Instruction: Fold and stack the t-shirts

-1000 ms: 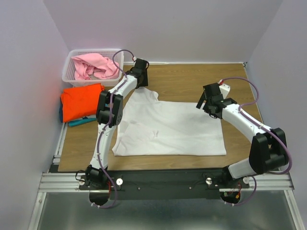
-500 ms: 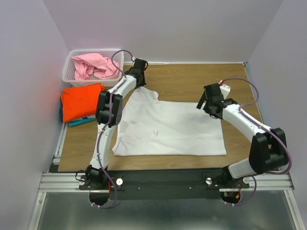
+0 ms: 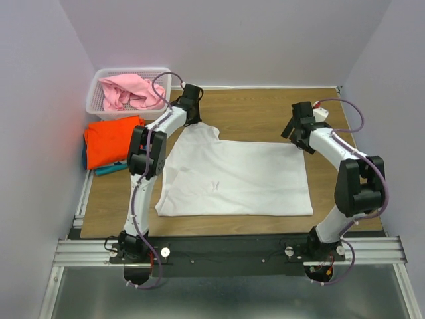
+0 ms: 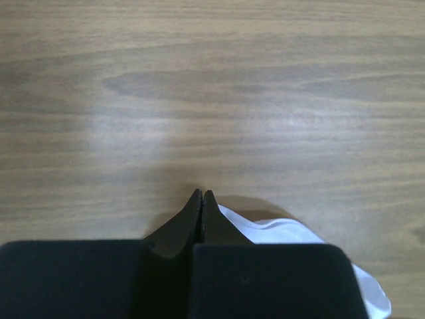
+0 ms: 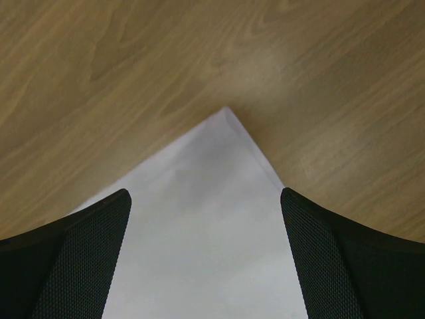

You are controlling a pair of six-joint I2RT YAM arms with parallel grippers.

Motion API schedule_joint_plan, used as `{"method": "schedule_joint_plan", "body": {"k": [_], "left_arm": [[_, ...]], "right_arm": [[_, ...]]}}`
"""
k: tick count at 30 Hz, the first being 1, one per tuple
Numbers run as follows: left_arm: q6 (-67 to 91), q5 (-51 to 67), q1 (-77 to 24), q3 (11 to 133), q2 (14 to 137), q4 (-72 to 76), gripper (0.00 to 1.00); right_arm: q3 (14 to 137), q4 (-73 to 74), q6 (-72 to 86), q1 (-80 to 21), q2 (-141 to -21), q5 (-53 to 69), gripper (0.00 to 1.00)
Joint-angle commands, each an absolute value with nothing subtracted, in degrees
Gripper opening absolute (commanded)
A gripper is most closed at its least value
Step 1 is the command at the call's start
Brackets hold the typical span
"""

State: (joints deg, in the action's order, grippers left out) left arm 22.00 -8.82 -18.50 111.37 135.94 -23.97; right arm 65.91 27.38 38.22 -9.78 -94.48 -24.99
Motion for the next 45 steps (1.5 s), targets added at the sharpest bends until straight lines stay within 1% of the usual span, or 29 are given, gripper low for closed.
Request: {"method": "schedule_joint_plan", "body": {"k": [1, 6, 10, 13, 15, 16, 18, 19, 21, 24, 29, 36, 39, 40, 41, 43, 45], "left_arm": [[21.3, -6.2, -18.9, 107.4, 128.9, -19.6, 0.0], [21.1, -6.0, -19.5, 103.5, 124.4, -17.8, 0.0], [20.8, -5.5, -20.0, 98.8, 120.4, -14.8, 0.0], [20.6, -5.2, -20.3, 94.1, 117.4, -12.9, 0.0], [20.2, -5.1, -20.4, 92.6, 115.5, -12.3, 0.0], [20.3, -5.1, -20.7, 91.2, 114.9, -11.6, 0.0], [20.2, -5.0, -20.8, 89.9, 113.9, -11.1, 0.0], [20.3, -4.7, -20.9, 88.7, 113.1, -10.4, 0.0], [20.6, -4.7, -21.2, 87.8, 112.5, -10.0, 0.0], [20.8, -4.6, -21.4, 86.2, 111.5, -9.4, 0.0], [20.9, -4.7, -21.4, 84.6, 110.3, -9.1, 0.0], [21.1, -4.7, -21.8, 83.6, 109.1, -8.6, 0.0], [21.1, -4.7, -21.9, 83.4, 108.7, -8.4, 0.0], [21.0, -4.7, -21.9, 83.4, 108.5, -8.5, 0.0], [21.1, -4.7, -21.8, 83.4, 108.5, -8.5, 0.0], [21.0, -4.7, -21.9, 83.2, 108.1, -8.5, 0.0], [20.9, -4.7, -21.9, 83.1, 107.8, -8.5, 0.0]], "right_arm": [[73.0, 26.5, 37.2, -7.3, -102.1, -26.7, 1.0], [80.1, 26.5, 36.7, -6.3, -109.9, -28.6, 0.98], [83.8, 26.6, 36.6, -5.6, -115.1, -28.1, 0.92], [85.7, 26.6, 36.4, -5.4, -117.7, -28.3, 0.83], [85.8, 26.6, 36.6, -5.4, -118.5, -29.4, 0.8], [85.8, 26.6, 36.5, -5.3, -118.6, -30.2, 0.72], [85.8, 26.6, 36.1, -5.2, -118.7, -30.8, 0.66], [85.6, 26.6, 35.7, -5.2, -118.8, -30.7, 0.58], [85.2, 26.6, 35.8, -5.2, -118.7, -30.2, 0.53], [84.5, 26.6, 35.6, -5.1, -118.9, -30.2, 0.52], [82.7, 26.6, 34.7, -5.2, -118.6, -32.4, 0.55], [81.3, 26.6, 33.6, -5.2, -118.0, -33.3, 0.54], [81.4, 26.6, 33.6, -5.1, -118.2, -32.1, 0.45], [81.2, 26.7, 34.0, -5.2, -118.1, -32.0, 0.44], [81.2, 26.6, 34.1, -5.2, -118.1, -32.0, 0.37], [81.4, 26.7, 33.8, -5.2, -118.4, -31.9, 0.27], [81.2, 26.7, 33.7, -5.2, -118.4, -31.7, 0.25]]}}
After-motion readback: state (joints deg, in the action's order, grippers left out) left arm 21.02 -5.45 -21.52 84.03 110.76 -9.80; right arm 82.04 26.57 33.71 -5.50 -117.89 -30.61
